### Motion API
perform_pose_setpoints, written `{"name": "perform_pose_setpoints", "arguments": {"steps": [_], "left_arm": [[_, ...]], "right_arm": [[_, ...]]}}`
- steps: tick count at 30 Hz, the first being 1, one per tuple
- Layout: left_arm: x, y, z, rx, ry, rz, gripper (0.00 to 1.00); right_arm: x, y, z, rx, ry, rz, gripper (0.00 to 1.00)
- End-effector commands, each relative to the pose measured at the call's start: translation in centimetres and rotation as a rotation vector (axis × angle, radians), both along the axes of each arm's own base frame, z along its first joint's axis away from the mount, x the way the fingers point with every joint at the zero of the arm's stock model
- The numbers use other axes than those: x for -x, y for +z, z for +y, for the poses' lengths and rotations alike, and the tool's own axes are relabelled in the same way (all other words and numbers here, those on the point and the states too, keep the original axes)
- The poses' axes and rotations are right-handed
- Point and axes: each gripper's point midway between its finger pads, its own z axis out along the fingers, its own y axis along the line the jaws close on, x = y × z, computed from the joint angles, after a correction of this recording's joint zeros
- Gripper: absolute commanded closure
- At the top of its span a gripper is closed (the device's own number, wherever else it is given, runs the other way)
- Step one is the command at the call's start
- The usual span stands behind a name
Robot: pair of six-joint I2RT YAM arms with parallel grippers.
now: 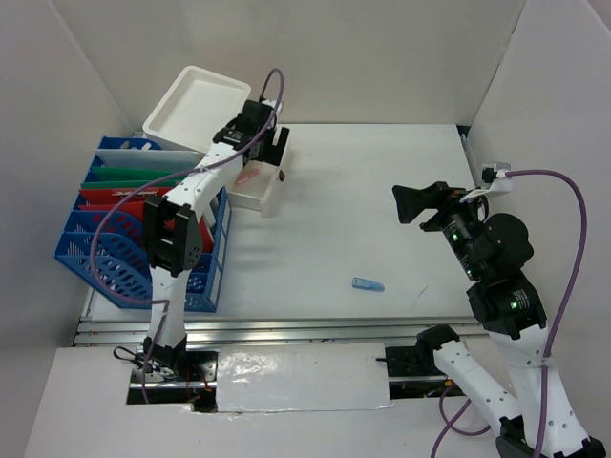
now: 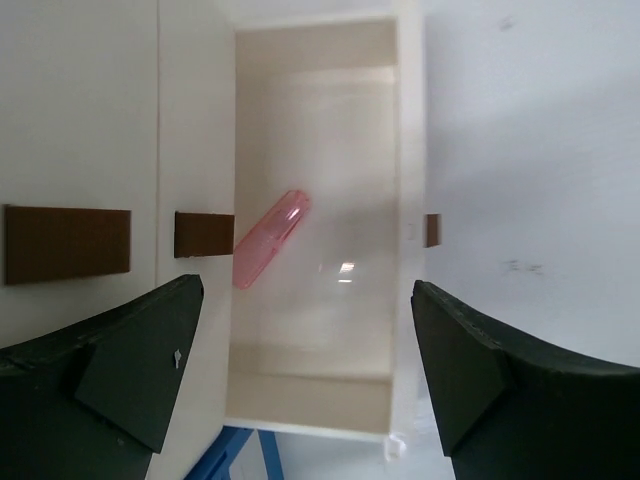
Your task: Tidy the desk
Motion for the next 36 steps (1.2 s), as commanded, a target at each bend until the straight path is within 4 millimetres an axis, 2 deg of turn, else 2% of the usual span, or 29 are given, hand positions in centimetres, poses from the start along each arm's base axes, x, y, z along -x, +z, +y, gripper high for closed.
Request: {"name": "perform_pose_setpoints", "arguments": {"steps": [1,2,3,5,6,8,9,10,12,14,17,18,20,22,25,32,36], "left_arm": [[2.0,8.6,-5.6,0.165,-0.159,-0.139,0.0],[2.9,8.7,-7.2,0.175,-0.202,-0.128,0.0],[4.9,8.3,-10.6,0.2,-0.3,-0.095,0.0],[7.4,6.7,-14.2,0.215,-0.402,-0.037,0.0],[9.6,6.0,-17.3,0.22,-0.478,-0.011,0.0],[12.6,3.0,-20.2,0.232,-0.555,0.079,0.0],[15.0,2.0,-22.5,0.234,-0.611,0.116,0.01],[16.4,-0.2,-23.2,0.223,-0.617,0.175,0.01],[19.7,-2.2,-25.4,0.216,-0.612,0.245,0.01],[22.8,-4.8,-26.3,0.2,-0.575,0.313,0.0],[25.5,-6.8,-26.3,0.183,-0.499,0.357,0.0],[27.2,-7.8,-26.6,0.175,-0.517,0.382,0.0],[28.7,-7.8,-28.2,0.206,-0.62,0.373,0.0],[30.5,-8.9,-28.8,0.171,-0.721,0.381,0.01],[31.3,-9.7,-28.8,0.084,-0.9,0.341,0.0],[30.7,-8.6,-29.3,-0.031,-1.143,0.232,0.0],[30.8,-9.8,-30.0,-0.071,-1.239,0.239,0.0]], "right_arm": [[0.1,1.6,-0.3,-0.012,-0.01,-0.054,0.0],[0.1,1.6,-0.3,-0.015,-0.013,-0.055,0.0],[0.1,1.6,-0.3,-0.016,-0.012,-0.053,0.0],[0.2,1.7,-0.3,-0.025,-0.008,-0.057,0.0],[0.4,1.9,-0.2,-0.029,-0.003,-0.061,0.0],[1.1,2.3,0.1,-0.034,0.024,-0.066,0.0],[1.7,2.7,0.1,-0.036,0.032,-0.074,0.0],[2.1,2.7,-0.1,-0.032,0.029,-0.071,0.0],[3.3,3.8,-0.8,-0.036,0.013,-0.105,0.0],[4.3,4.4,-1.9,-0.033,-0.024,-0.125,0.0],[5.2,4.8,-2.7,-0.029,-0.051,-0.13,0.0],[5.5,5.0,-2.8,-0.032,-0.051,-0.137,0.0],[5.7,5.0,-2.8,-0.033,-0.048,-0.143,0.0],[5.8,5.0,-2.4,-0.03,-0.025,-0.154,0.0],[5.8,5.0,-1.8,-0.013,0.006,-0.155,0.0],[5.5,4.7,-1.4,0.002,0.025,-0.156,0.0],[5.6,4.9,-1.0,0.013,0.053,-0.16,0.0]]}}
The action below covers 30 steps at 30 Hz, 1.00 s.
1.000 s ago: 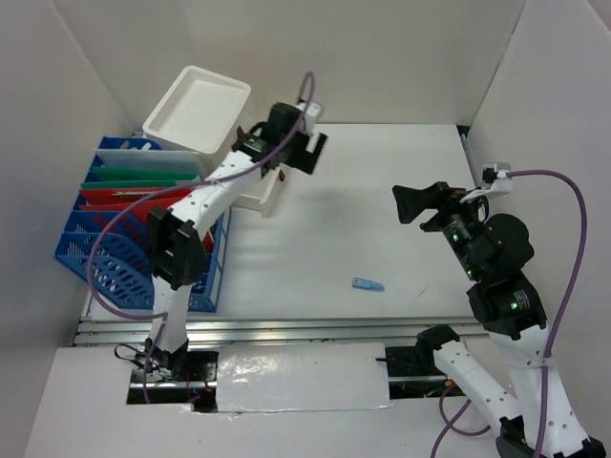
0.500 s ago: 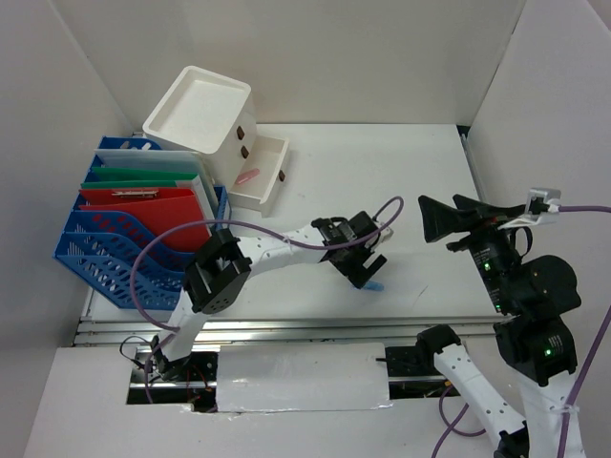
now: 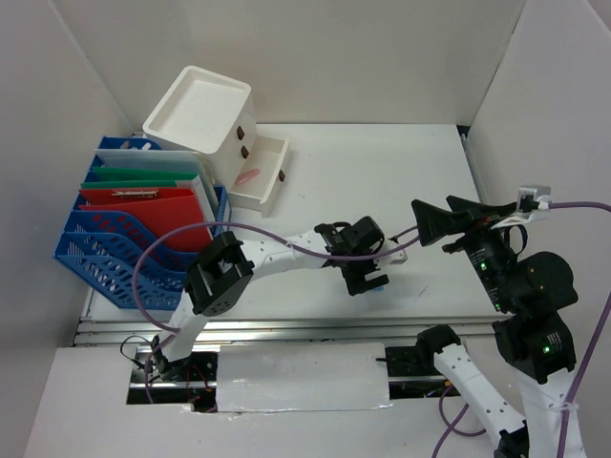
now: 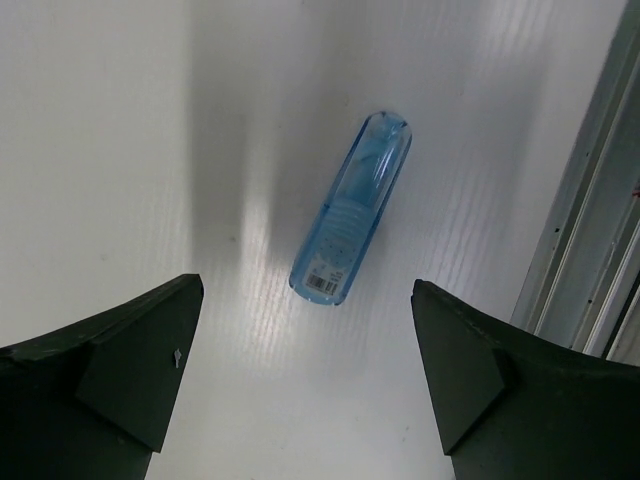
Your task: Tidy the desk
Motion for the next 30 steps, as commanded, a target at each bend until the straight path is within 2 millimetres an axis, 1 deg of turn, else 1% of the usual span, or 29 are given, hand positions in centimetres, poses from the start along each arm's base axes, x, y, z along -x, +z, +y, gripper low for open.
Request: {"name": "perform_pose_setpoints", "arguments": {"steps": [1,2,3,4,8,9,10,11,13,14,15,17,18,20,21,22,23,24,25,27,28,29,30], "left_arm": [[-0.2,1.2,-1.8,0.041,-0.163,-0.041,0.0],[-0.1,1.1,-2.4,0.042,-0.179,-0.028,0.0],[0.3,0.7,-2.2,0.025,-0.192,-0.002,0.0],[0.9,0.6,-2.5,0.037,-0.215,0.029,0.01],[1.3,-0.3,-3.0,0.044,-0.229,0.062,0.02],[1.4,-1.0,-3.0,0.034,-0.227,0.071,0.03],[1.4,-1.0,-3.1,0.031,-0.229,0.074,0.06],[1.5,-1.7,-3.1,0.017,-0.229,0.083,0.09],[1.5,-2.1,-3.0,-0.004,-0.223,0.087,0.16],[1.6,-2.7,-2.9,-0.018,-0.224,0.091,0.2],[1.7,-3.0,-2.8,-0.026,-0.224,0.09,0.26],[1.8,-3.9,-2.5,-0.051,-0.21,0.092,0.31],[1.9,-4.2,-2.3,-0.061,-0.203,0.09,0.43],[1.7,-4.8,-1.9,-0.084,-0.179,0.073,0.54],[1.6,-4.8,-1.8,-0.085,-0.172,0.068,0.76],[1.5,-4.8,-1.6,-0.089,-0.161,0.061,0.85],[1.1,-4.6,-1.6,-0.088,-0.14,0.043,1.0],[0.8,-4.3,-1.5,-0.086,-0.128,0.027,1.0],[0.2,-3.3,-1.3,-0.078,-0.105,-0.003,1.0],[-2.2,-1.8,-0.7,-0.08,-0.021,-0.096,1.0],[-3.1,0.2,-0.5,-0.049,0.013,-0.128,1.0],[-4.5,1.2,0.1,-0.042,0.068,-0.157,1.0],[-7.7,2.7,1.8,-0.037,0.17,-0.208,1.0]], "right_arm": [[-0.2,0.4,0.4,0.027,0.019,-0.016,0.0],[-0.2,0.3,0.4,0.029,0.019,-0.015,0.0],[-0.2,0.4,0.3,0.029,0.017,-0.016,0.0],[-0.1,0.4,0.3,0.028,0.013,-0.018,0.0],[0.0,0.6,0.3,0.028,0.015,-0.025,0.0],[0.1,0.6,0.3,0.027,0.017,-0.027,0.0],[0.1,0.7,0.2,0.027,0.014,-0.028,0.0],[0.2,0.7,0.2,0.026,0.015,-0.03,0.0],[0.3,0.8,0.1,0.027,0.015,-0.037,0.0],[0.3,0.9,0.1,0.028,0.014,-0.04,0.0],[0.5,1.0,0.2,0.026,0.017,-0.046,0.0],[0.5,1.0,0.1,0.028,0.018,-0.055,0.0],[0.6,1.1,0.1,0.025,0.017,-0.058,0.0],[0.6,1.1,0.1,0.026,0.019,-0.064,0.0],[0.6,1.1,0.1,0.024,0.016,-0.065,0.0],[0.7,1.2,0.1,0.025,0.016,-0.067,0.0],[0.7,1.3,0.0,0.024,0.014,-0.069,0.0],[0.7,1.3,0.0,0.024,0.011,-0.068,0.0],[0.7,1.3,-0.1,0.025,0.009,-0.068,0.0],[0.8,1.4,-0.2,0.023,0.003,-0.071,0.0],[0.8,1.5,-0.2,0.023,0.003,-0.074,0.0],[0.8,1.5,-0.3,0.023,0.0,-0.072,0.0],[0.8,1.5,-0.3,0.022,0.0,-0.074,0.0]]}}
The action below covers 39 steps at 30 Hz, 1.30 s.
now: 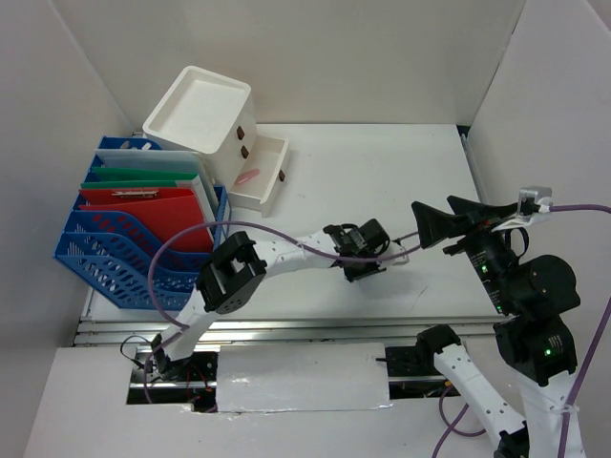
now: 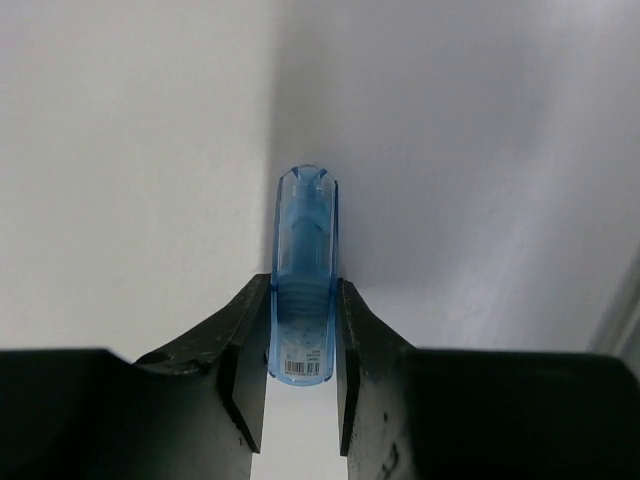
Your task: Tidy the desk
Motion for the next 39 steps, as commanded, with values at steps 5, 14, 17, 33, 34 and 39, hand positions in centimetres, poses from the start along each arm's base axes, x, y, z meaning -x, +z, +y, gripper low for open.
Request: {"name": "perform_pose_setpoints", "arguments": {"steps": [5,14,17,33,34,39], "left_arm": [[-18.5,12.1,11.6,0.132,0.682,-0.298,1.0],[-31.2,15.0,23.6,0.127,0.972,-0.429,1.0],[-32.4,12.9,25.0,0.094,1.001,-0.423,1.0],[-32.1,13.7,28.3,0.116,1.131,-0.432,0.0],[-31.8,14.9,28.1,0.165,1.153,-0.423,0.01],[-29.2,18.2,25.0,0.286,1.07,-0.368,0.0]], "right_arm": [[-0.3,0.6,-0.3,0.004,-0.019,-0.032,0.0],[-1.3,-0.4,0.0,0.02,-0.02,-0.005,0.0],[-1.3,-0.4,0.0,0.025,-0.023,-0.003,0.0],[-2.0,-0.8,0.5,0.029,-0.005,0.015,0.0],[-2.1,-0.8,0.6,0.03,-0.005,0.016,0.0],[-3.1,-1.4,1.1,0.021,0.008,0.032,0.0]]}}
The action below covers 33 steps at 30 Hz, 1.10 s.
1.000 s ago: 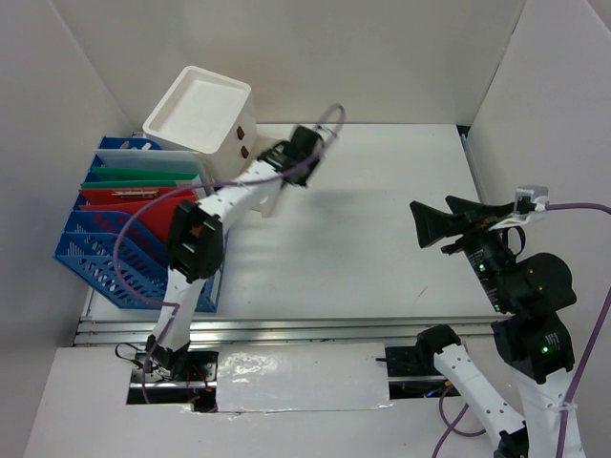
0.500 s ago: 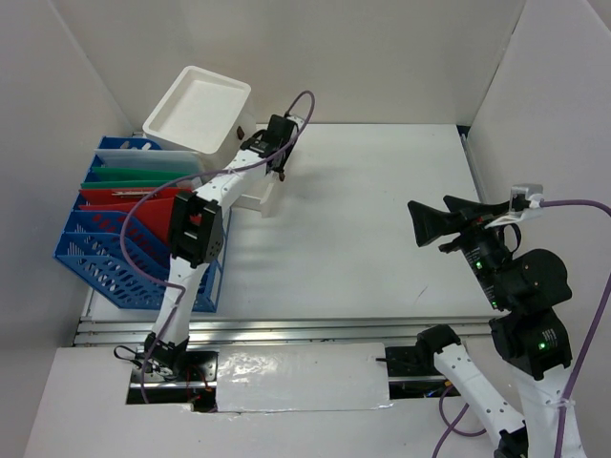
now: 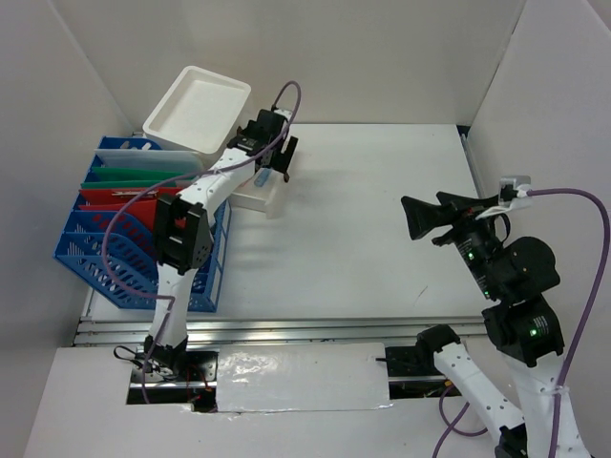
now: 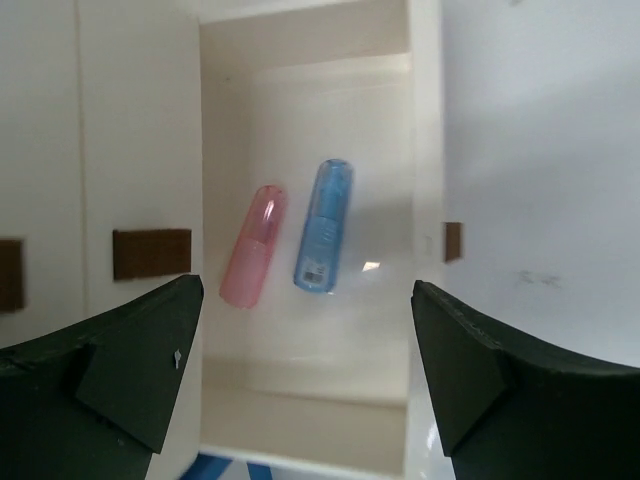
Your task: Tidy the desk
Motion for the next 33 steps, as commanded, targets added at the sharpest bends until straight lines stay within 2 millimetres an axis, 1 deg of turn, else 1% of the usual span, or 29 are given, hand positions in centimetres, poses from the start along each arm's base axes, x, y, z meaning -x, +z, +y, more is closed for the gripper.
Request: {"name": "perform_pose_setpoints", "arguments": {"steps": [1,3,4,5,6,7,8,9,11,12,13,14,15,16,17,18,19,20,21,22,23,24,25,26,27,28,29,31,33], "left_arm": [[2.2,9.2,-3.4,0.148,-0.079,-0.149,0.0],[3.8,10.6,-5.1,0.159,-0.116,-0.158,0.0],[4.7,12.3,-5.4,0.176,-0.117,-0.175,0.0],[5.8,13.3,-6.3,0.183,-0.121,-0.183,0.01],[6.8,15.6,-5.4,0.186,-0.076,-0.214,0.0],[7.5,16.6,-5.2,0.23,-0.035,-0.218,0.0],[8.0,18.1,-4.2,0.25,0.022,-0.244,0.01],[9.6,20.0,-3.0,0.271,0.056,-0.258,0.0],[11.2,21.5,-1.8,0.317,0.113,-0.268,0.0],[13.0,23.4,-0.4,0.341,0.144,-0.292,0.01],[13.9,24.2,0.0,0.353,0.145,-0.298,0.0],[15.6,25.2,0.9,0.37,0.137,-0.31,0.0],[16.6,25.4,1.2,0.387,0.125,-0.303,0.01],[17.5,25.6,1.5,0.395,0.114,-0.302,0.01],[19.1,25.8,2.2,0.406,0.101,-0.303,0.01],[20.0,25.7,2.6,0.405,0.093,-0.303,0.0],[20.8,24.1,2.8,0.39,0.084,-0.269,0.01],[22.4,24.9,3.4,0.41,0.062,-0.285,0.01],[23.1,24.6,3.6,0.405,0.043,-0.281,0.01],[23.8,22.7,3.6,0.381,0.02,-0.244,0.01],[25.3,23.5,4.3,0.393,-0.005,-0.268,0.0],[25.9,23.1,4.8,0.379,-0.009,-0.272,0.0],[26.2,21.4,5.2,0.357,-0.007,-0.254,0.0],[27.3,22.1,5.9,0.37,-0.014,-0.293,0.01],[27.6,21.7,6.3,0.368,-0.014,-0.308,0.0],[27.8,19.6,7.0,0.341,0.01,-0.297,0.0],[28.3,20.8,7.6,0.377,0.018,-0.368,0.0],[28.7,19.5,8.1,0.392,0.04,-0.383,0.0],[29.4,20.7,8.6,0.442,0.04,-0.443,0.0]], "right_arm": [[-1.7,0.2,0.6,-0.016,0.004,-0.015,0.0],[-3.7,-1.3,1.1,-0.025,-0.005,0.051,0.0],[-4.9,-2.2,1.6,-0.064,-0.009,0.086,0.0],[-6.9,-4.1,2.3,-0.071,-0.01,0.151,0.0],[-8.0,-5.3,2.9,-0.115,-0.007,0.198,0.01],[-10.4,-7.8,3.6,-0.132,-0.018,0.257,0.03],[-11.6,-8.9,4.0,-0.161,-0.026,0.288,0.07],[-12.7,-11.1,4.2,-0.214,-0.056,0.343,0.2],[-16.2,-13.7,5.6,-0.263,-0.051,0.38,0.41],[-17.2,-13.4,7.1,-0.319,0.005,0.386,0.88],[-19.4,-17.5,8.5,-0.315,0.01,0.502,1.0],[-20.5,-18.8,10.0,-0.335,0.044,0.552,1.0],[-22.1,-17.7,11.5,-0.357,0.086,0.547,1.0],[-23.8,-22.3,13.3,-0.348,0.104,0.665,1.0],[-25.5,-21.4,15.1,-0.386,0.135,0.667,1.0],[-26.4,-22.5,16.2,-0.391,0.146,0.702,1.0],[-27.7,-26.5,17.2,-0.383,0.129,0.785,1.0],[-28.5,-27.5,18.1,-0.393,0.128,0.812,1.0],[-29.8,-26.5,19.4,-0.401,0.141,0.795,1.0],[-30.4,-29.3,20.4,-0.396,0.136,0.845,1.0],[-30.9,-30.0,21.1,-0.419,0.145,0.866,1.0],[-32.0,-28.8,22.3,-0.442,0.178,0.842,1.0],[-32.5,-31.5,22.9,-0.449,0.181,0.896,1.0],[-33.3,-30.4,24.2,-0.486,0.23,0.896,1.0],[-33.7,-30.5,25.0,-0.497,0.256,0.896,1.0],[-34.0,-32.7,25.6,-0.5,0.256,0.935,1.0],[-34.2,-32.8,26.3,-0.516,0.273,0.949,1.0],[-35.2,-33.0,27.4,-0.535,0.295,0.943,1.0],[-35.8,-33.8,28.5,-0.562,0.309,0.96,1.0]]}}
